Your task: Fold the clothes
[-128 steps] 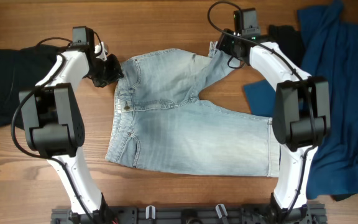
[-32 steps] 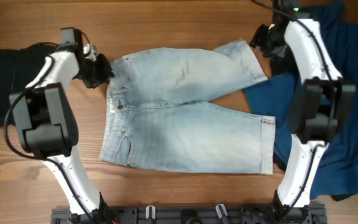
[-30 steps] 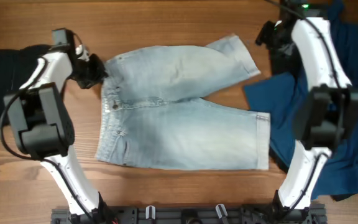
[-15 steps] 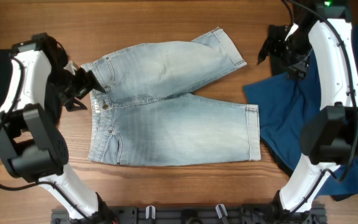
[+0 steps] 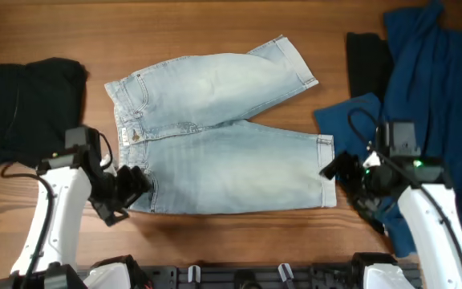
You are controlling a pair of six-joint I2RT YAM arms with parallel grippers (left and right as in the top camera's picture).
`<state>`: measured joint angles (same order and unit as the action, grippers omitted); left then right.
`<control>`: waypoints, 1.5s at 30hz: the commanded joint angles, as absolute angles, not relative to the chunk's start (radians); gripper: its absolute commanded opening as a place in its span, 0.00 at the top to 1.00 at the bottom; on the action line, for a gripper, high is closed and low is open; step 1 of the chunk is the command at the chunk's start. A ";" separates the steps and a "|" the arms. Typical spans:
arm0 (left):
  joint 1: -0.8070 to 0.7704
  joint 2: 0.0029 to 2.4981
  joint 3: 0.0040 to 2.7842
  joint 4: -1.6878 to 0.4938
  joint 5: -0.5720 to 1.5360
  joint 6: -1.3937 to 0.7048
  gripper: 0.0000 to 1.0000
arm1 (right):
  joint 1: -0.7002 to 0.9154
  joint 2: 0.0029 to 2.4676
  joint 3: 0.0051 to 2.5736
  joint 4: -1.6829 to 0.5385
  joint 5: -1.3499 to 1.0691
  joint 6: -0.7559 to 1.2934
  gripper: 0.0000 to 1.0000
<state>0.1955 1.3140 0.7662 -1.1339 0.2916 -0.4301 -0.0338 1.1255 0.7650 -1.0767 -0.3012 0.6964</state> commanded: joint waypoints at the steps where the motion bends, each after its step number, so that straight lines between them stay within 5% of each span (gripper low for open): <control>1: 0.192 1.304 0.681 -1.040 0.286 -0.595 0.19 | -0.029 1.108 0.620 -0.974 -0.410 0.745 0.10; 5: 0.192 1.304 0.589 -0.885 0.278 -0.710 0.20 | -0.030 1.109 0.507 -0.853 -0.447 0.851 0.11; 9: 0.192 1.304 0.507 -0.767 0.278 -0.775 0.56 | -0.030 1.109 0.476 -0.826 -0.447 0.941 0.12; 16: 0.192 1.305 0.490 -0.776 0.275 -0.775 0.62 | -0.030 1.109 0.422 -0.778 -0.442 1.013 0.19; 19: 0.192 1.305 0.490 -0.777 0.275 -0.775 0.96 | -0.030 1.109 0.396 -0.740 -0.434 1.054 0.22; 22: 0.192 1.305 0.490 -0.791 0.275 -0.771 0.96 | -0.030 1.111 0.376 -0.668 -0.390 1.080 0.31; 27: 0.192 1.305 0.490 -0.797 0.275 -0.767 0.96 | -0.030 1.158 0.366 -0.545 -0.314 1.073 0.96; 32: 0.193 1.214 0.598 -0.921 0.316 -0.652 0.96 | -0.030 1.127 0.469 -0.556 -0.322 0.886 0.96; 37: 0.194 1.114 0.899 -0.992 0.255 -0.527 0.96 | -0.030 1.138 0.978 -0.710 -0.295 0.675 0.96; 45: 0.205 1.210 0.945 -0.655 0.173 -0.590 0.96 | -0.024 1.551 1.401 -0.744 -0.292 0.576 0.96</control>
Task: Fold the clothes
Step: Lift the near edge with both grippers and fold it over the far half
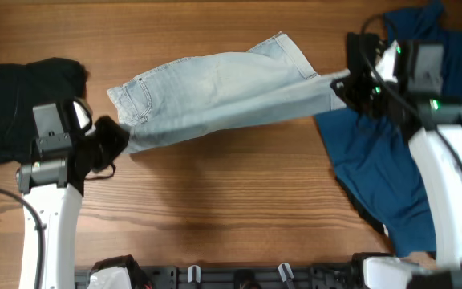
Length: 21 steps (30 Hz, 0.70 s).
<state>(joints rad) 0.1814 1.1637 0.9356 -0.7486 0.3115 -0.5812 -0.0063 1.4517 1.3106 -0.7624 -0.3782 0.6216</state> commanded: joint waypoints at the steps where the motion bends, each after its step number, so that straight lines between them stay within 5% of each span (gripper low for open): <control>1: 0.205 1.238 0.945 -0.577 0.173 -0.590 0.96 | -0.017 1.610 1.430 -0.711 -0.292 0.575 0.96; 13: 0.205 1.689 0.945 0.062 0.170 -0.591 0.92 | 0.076 1.964 1.455 -0.262 -0.284 0.631 0.96; 14: 0.205 1.724 0.945 0.092 0.170 -0.591 0.87 | 0.084 1.993 1.455 -0.210 -0.284 0.631 0.94; 15: 0.205 1.745 0.945 0.114 0.170 -0.591 0.76 | 0.091 2.009 1.455 -0.166 -0.284 0.631 0.79; 16: 0.205 1.769 0.945 0.143 0.170 -0.591 0.39 | 0.095 2.023 1.455 -0.116 -0.284 0.628 0.51; 17: 0.205 1.781 0.945 0.158 0.170 -0.591 0.10 | 0.095 2.028 1.455 -0.089 -0.284 0.626 0.36; 18: 0.206 1.780 0.945 0.157 0.171 -0.585 0.00 | 0.089 2.028 1.455 -0.094 -0.284 0.624 0.35; 21: 0.206 1.765 0.945 0.123 0.253 -0.572 0.00 | 0.061 2.027 1.455 -0.162 -0.308 0.624 0.23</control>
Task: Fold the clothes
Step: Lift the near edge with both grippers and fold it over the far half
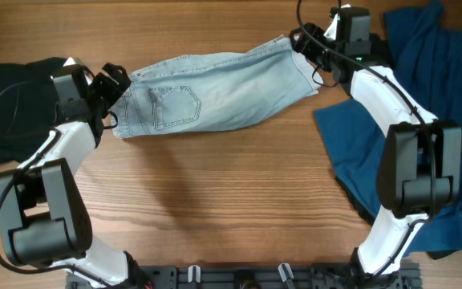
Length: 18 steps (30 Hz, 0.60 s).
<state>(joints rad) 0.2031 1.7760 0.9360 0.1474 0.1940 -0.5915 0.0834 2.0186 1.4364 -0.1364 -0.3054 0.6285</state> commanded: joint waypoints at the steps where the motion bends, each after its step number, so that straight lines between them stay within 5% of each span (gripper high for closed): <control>1: 0.205 1.760 0.945 0.086 0.293 -0.553 0.00 | 0.043 2.027 1.455 -0.219 -0.345 0.625 0.22; 5: 0.205 1.759 0.945 -0.016 0.334 -0.477 0.01 | 0.015 2.027 1.455 -0.437 -0.402 0.547 0.23; 8: 0.207 1.744 0.945 -0.009 0.369 -0.422 0.00 | 0.019 2.027 1.455 -0.556 -0.428 0.502 0.44; 12: 0.221 1.741 0.945 -0.159 0.326 -0.422 0.00 | 0.029 2.027 1.426 -0.742 -0.411 0.479 0.33; 18: 0.217 1.747 0.944 -0.305 0.200 -0.426 0.00 | 0.052 2.028 1.304 -0.584 -0.393 0.493 0.24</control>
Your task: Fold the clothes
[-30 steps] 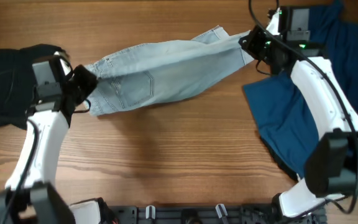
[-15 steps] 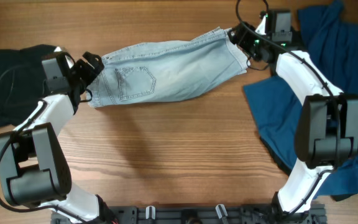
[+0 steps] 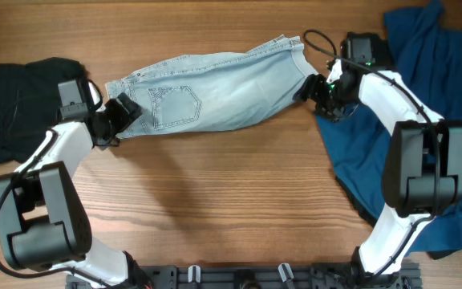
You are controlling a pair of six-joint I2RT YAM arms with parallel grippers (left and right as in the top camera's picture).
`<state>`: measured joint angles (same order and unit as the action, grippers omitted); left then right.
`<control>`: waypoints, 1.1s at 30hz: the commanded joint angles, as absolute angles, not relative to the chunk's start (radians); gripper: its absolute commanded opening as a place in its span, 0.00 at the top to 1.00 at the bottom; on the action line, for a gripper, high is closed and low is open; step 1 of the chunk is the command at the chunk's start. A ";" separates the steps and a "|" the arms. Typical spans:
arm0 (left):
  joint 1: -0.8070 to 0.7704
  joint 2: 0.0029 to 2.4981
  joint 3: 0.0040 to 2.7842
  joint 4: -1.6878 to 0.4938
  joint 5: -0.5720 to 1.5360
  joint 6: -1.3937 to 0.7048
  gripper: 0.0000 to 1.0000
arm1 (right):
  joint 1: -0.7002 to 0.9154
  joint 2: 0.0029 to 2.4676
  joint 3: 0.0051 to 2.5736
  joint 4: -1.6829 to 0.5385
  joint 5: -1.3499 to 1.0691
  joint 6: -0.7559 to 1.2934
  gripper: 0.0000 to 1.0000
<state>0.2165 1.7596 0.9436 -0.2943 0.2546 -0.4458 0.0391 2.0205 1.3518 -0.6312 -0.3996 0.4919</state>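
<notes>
Light blue denim shorts (image 3: 215, 92) lie folded in half at the back middle of the table, a back pocket facing up, the waist to the left and the leg hems to the right. My left gripper (image 3: 124, 111) sits low at the waist's lower corner. Its fingers look open and hold no cloth. My right gripper (image 3: 310, 90) is just off the hem end, over the edge of the blue cloth, and it too looks open and empty.
A black garment (image 3: 10, 108) lies bunched at the far left, close to my left arm. A large dark blue garment (image 3: 443, 120) covers the right side under my right arm. Bare wood (image 3: 231, 201) fills the front half of the table.
Both grippers have come off the far edge of the shorts and moved toward the front, to the near corners. The shorts have stayed flat in the same place, let go.
First the shorts lay spread open, my grippers at the near waist corner and near leg hem. Then both held that near side lifted toward the back. Then it lay over the far half, the pocket up. Now the folded shorts rest free.
</notes>
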 commanded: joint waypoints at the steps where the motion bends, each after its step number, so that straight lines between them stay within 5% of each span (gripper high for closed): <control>1: 0.214 1.749 0.944 -0.300 0.200 -0.426 0.00 | 0.056 2.028 1.295 -0.577 -0.393 0.499 0.26; 12: 0.185 1.925 0.941 -0.216 0.200 -0.426 0.03 | 0.060 2.025 1.296 -0.596 -0.404 0.471 0.24; 14: 0.185 1.924 0.941 -0.216 0.200 -0.425 0.22 | 0.060 2.025 1.296 -0.596 -0.404 0.471 0.24; 15: 0.185 1.924 0.941 -0.216 0.200 -0.421 0.43 | 0.060 2.025 1.296 -0.596 -0.404 0.471 0.24; 21: 0.185 1.924 0.941 -0.176 0.200 -0.421 0.77 | 0.060 2.025 1.296 -0.608 -0.404 0.471 0.24; 23: 0.187 1.924 0.941 -0.170 0.199 -0.421 0.96 | 0.060 2.025 1.296 -0.614 -0.404 0.471 0.23; 31: 0.210 1.812 0.941 -0.413 0.181 -0.419 0.96 | 0.060 2.025 1.296 -0.635 -0.404 0.447 0.23; 32: 0.234 1.792 0.941 -0.391 0.181 -0.419 0.34 | 0.060 2.019 1.296 -0.645 -0.405 0.432 0.25; 33: 0.239 1.792 0.941 -0.371 0.181 -0.419 0.09 | 0.060 2.011 1.297 -0.650 -0.405 0.417 0.27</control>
<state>0.2028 1.8027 0.9749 -0.3805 0.2222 -0.4232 0.0563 2.0193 1.3075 -0.6266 -0.4107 0.4641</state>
